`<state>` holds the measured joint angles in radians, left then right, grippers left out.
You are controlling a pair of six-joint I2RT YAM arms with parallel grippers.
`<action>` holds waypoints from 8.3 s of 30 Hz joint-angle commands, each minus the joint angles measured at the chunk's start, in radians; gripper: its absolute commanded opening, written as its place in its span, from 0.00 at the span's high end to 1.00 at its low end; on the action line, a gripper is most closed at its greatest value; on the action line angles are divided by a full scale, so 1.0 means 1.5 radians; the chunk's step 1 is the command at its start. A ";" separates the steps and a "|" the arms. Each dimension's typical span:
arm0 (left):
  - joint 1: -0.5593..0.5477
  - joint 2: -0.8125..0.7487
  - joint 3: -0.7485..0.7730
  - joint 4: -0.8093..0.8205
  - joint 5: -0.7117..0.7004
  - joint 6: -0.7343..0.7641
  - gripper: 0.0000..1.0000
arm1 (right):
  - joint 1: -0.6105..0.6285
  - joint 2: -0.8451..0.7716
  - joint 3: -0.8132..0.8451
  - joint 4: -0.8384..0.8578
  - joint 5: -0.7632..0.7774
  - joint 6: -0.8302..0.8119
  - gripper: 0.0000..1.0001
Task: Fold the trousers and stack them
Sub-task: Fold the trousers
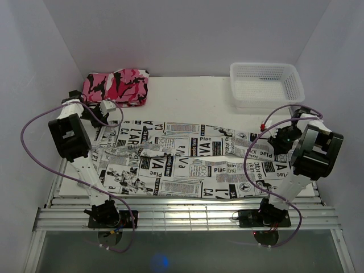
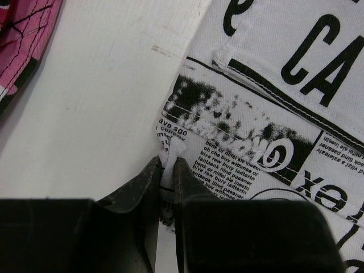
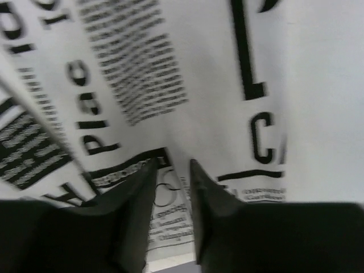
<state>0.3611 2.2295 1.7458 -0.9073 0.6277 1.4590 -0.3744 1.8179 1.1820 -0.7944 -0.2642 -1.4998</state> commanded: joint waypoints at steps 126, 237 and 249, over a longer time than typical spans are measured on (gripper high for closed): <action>0.112 -0.449 -0.552 0.149 -0.143 -0.385 0.32 | -0.109 -0.245 -0.123 0.030 -0.027 0.526 0.39; 0.112 -0.442 -0.574 0.158 -0.196 -0.391 0.25 | -0.245 -0.089 -0.024 -0.115 -0.109 0.448 0.92; 0.113 -0.445 -0.552 0.137 -0.179 -0.391 0.26 | -0.275 -0.058 -0.100 -0.039 -0.011 0.390 0.92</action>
<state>0.5217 1.5730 0.8932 -0.6735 0.3771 0.8707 -0.7647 1.7233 1.0481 -0.9565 -0.3817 -0.8665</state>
